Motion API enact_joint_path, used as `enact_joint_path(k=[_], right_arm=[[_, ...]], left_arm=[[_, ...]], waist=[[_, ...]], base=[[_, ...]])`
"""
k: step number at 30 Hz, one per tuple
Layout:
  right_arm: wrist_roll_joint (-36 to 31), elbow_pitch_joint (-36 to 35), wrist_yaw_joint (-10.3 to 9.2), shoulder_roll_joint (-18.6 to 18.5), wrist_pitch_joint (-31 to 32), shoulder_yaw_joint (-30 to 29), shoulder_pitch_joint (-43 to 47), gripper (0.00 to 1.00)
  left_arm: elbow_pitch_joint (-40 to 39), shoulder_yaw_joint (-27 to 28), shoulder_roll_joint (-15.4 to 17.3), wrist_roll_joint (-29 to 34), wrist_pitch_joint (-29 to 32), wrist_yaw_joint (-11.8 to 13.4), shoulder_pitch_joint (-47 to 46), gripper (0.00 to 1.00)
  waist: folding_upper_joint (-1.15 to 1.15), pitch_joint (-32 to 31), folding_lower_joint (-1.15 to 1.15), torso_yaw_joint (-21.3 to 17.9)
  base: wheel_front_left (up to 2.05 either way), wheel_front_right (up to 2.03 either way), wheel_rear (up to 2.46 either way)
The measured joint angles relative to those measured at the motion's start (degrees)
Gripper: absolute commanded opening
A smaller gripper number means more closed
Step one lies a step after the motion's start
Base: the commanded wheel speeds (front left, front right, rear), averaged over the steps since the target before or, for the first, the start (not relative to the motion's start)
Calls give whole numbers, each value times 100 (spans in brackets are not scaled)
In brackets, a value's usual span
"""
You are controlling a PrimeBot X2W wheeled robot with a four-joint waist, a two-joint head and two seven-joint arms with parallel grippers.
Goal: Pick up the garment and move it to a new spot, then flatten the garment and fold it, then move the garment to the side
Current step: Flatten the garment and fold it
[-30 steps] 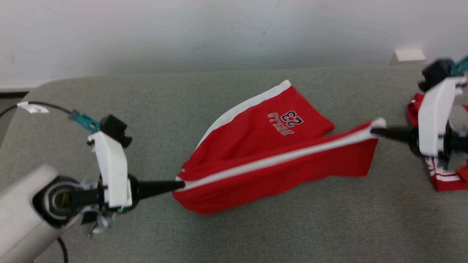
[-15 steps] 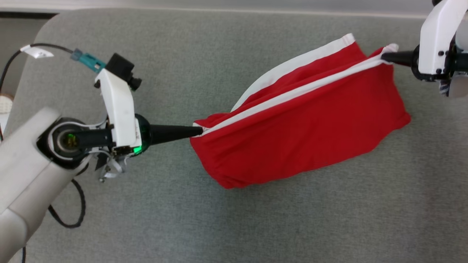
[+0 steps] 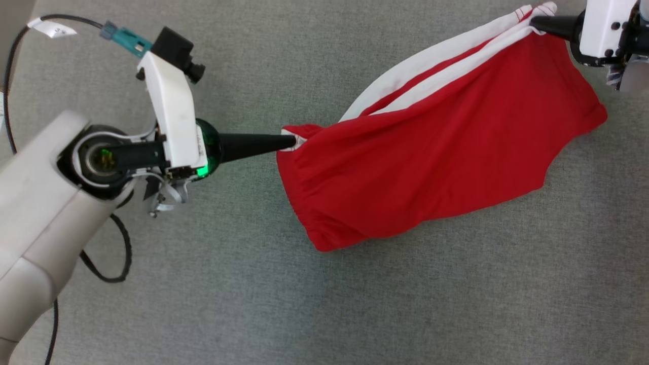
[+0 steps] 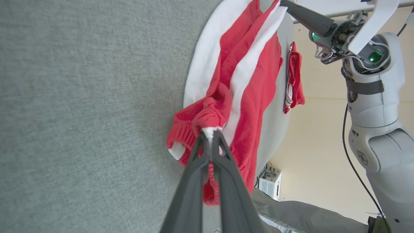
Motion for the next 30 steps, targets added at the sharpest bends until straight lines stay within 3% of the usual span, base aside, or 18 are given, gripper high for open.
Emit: enact_joint_path(k=[18,19,20,21,22,23,30], right_arm=[[-154,694,0,281,-367,-111,-216,0],[-156,705,0,294,-377,-112,-221,26],[-155,713,0,310,-400,-125,-221,33],[-137,712,0,335,-387,-143,-221,47],[-133,714,0,359,-354,-148,-220,100],[-134,720,0,374,-333,-138,-219,100],[-134,652,0,388,-315,-124,-172,100]], left_arm=[[409,-8,-43,267,85,10,-307,0],[423,-9,-46,274,85,10,-309,0],[435,-11,-54,282,82,10,-310,0],[441,-23,-63,310,77,9,-314,40],[449,-33,-73,332,70,9,-315,94],[460,-41,-85,341,64,8,-315,100],[532,-55,-89,404,59,-27,-313,100]], waist=[[0,227,-1,15],[0,231,0,14],[0,234,-1,15],[0,236,-1,16],[0,233,-1,16],[0,227,0,12],[0,142,-1,-44]], base=[[0,0,0],[0,0,0],[0,0,0],[0,0,0],[0,0,0],[0,0,0],[0,0,0]])
